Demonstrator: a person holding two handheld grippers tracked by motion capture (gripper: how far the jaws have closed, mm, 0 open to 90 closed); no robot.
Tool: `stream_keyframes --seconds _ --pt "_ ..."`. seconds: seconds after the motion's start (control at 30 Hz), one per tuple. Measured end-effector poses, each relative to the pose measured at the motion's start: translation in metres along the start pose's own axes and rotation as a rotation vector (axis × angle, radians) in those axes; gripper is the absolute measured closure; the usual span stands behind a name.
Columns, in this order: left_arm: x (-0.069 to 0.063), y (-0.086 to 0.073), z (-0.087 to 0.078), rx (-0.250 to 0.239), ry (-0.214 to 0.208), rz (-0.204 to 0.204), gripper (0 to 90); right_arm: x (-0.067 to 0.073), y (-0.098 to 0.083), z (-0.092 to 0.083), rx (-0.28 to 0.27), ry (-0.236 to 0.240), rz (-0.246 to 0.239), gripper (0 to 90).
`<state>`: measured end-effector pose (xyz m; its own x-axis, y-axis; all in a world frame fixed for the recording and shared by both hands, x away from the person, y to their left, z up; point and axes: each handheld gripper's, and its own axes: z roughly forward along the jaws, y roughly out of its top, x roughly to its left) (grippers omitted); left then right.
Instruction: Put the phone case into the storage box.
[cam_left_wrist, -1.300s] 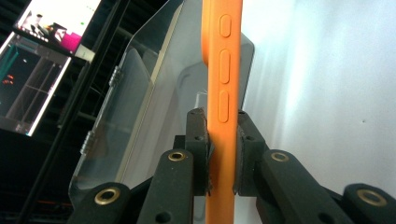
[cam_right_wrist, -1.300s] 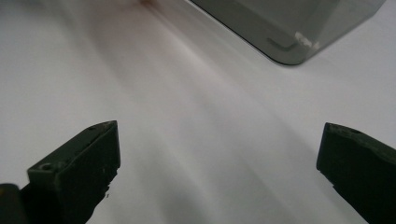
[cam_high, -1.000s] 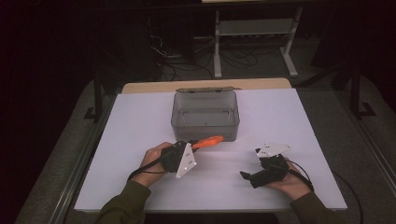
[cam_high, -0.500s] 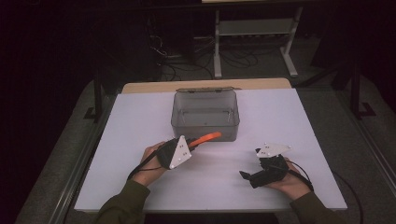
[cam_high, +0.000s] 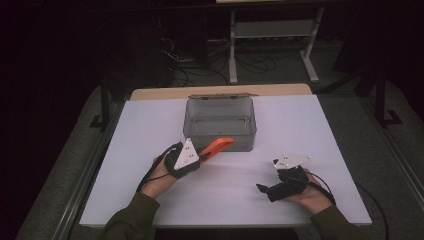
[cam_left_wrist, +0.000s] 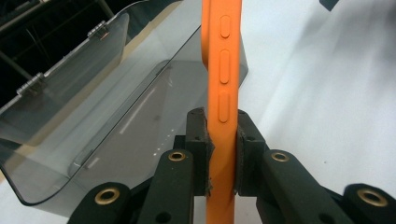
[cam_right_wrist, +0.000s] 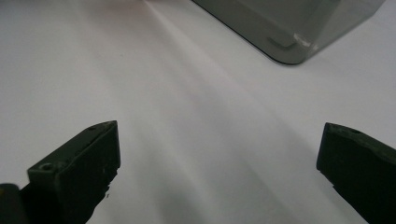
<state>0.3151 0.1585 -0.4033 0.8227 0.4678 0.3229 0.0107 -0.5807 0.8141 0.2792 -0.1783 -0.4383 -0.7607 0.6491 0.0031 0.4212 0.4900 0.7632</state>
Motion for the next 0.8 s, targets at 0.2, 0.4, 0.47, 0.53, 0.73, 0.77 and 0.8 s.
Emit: stream_keyframes --seconds 0.2,0.4,0.47,0.53,0.73,0.77,0.8 --pt "0.007 -0.003 -0.002 -0.018 -0.023 -0.080 78.9 0.000 0.000 0.000 0.000 0.000 0.000 0.0" --pt "0.016 -0.006 -0.005 -0.036 -0.053 -0.163 78.9 0.000 0.000 0.000 0.001 0.000 0.001 0.0" --pt "0.018 -0.007 -0.006 -0.044 -0.063 -0.189 78.9 -0.001 0.000 0.000 0.001 0.000 0.001 0.0" --pt "0.021 -0.008 -0.007 -0.054 -0.075 -0.224 78.9 -0.001 0.000 0.000 0.002 0.000 0.000 0.0" --pt "0.029 -0.013 -0.010 -0.072 -0.099 -0.292 78.9 -0.001 0.000 0.000 0.002 0.001 0.001 0.0" --pt "0.030 -0.014 -0.010 -0.075 -0.100 -0.305 78.9 -0.001 0.000 0.000 0.002 0.002 0.001 0.0" --pt "0.031 -0.015 -0.010 -0.079 -0.101 -0.311 78.9 -0.001 0.000 0.000 0.000 0.002 -0.002 0.0"
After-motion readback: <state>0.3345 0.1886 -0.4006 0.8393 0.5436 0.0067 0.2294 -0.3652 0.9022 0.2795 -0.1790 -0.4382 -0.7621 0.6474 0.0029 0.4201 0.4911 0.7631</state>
